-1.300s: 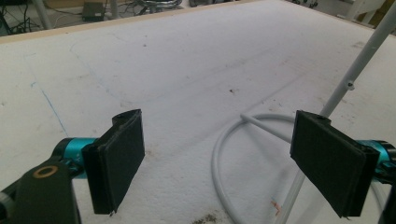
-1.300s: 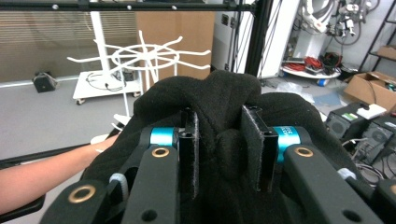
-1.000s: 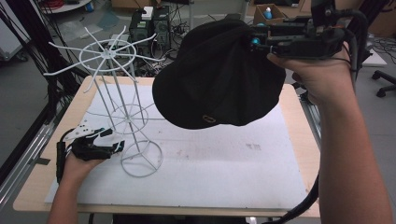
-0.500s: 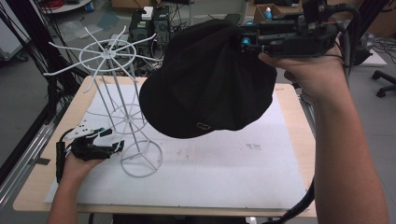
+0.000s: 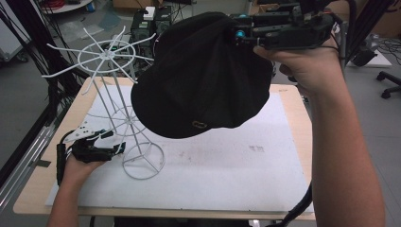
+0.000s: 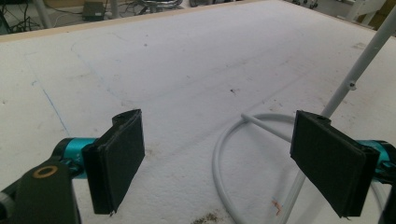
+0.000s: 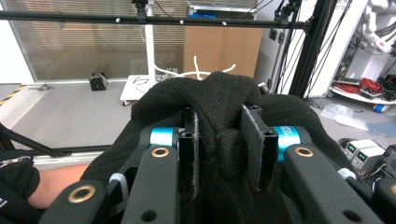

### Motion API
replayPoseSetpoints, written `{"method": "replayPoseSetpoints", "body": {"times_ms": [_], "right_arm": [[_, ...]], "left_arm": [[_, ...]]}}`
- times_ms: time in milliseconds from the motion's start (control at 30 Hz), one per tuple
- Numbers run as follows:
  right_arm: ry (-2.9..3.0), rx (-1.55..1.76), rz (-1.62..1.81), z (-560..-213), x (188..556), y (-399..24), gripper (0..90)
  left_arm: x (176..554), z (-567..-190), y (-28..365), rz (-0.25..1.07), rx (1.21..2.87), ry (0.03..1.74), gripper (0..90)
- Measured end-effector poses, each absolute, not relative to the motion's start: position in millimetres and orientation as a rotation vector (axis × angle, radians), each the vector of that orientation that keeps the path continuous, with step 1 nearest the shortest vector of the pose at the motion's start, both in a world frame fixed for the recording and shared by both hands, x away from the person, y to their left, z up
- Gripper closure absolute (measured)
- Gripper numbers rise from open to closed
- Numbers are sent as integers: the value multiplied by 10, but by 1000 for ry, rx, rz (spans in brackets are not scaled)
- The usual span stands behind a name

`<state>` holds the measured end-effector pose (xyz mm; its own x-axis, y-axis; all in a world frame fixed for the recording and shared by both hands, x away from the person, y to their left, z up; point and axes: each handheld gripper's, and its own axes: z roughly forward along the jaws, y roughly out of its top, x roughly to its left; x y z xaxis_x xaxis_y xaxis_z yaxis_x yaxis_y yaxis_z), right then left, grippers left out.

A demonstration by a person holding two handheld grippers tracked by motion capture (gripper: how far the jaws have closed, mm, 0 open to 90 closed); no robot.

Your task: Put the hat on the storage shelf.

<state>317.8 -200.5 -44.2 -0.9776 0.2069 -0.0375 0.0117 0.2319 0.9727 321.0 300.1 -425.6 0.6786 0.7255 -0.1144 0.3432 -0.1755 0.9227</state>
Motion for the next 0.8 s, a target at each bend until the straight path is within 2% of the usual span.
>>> {"method": "replayPoseSetpoints", "body": {"times_ms": [800], "right_arm": [[2381,127,1857,-406,3043,-2034,702]], "left_arm": [[3213,-4260,2991,426,1781,852,179]]}}
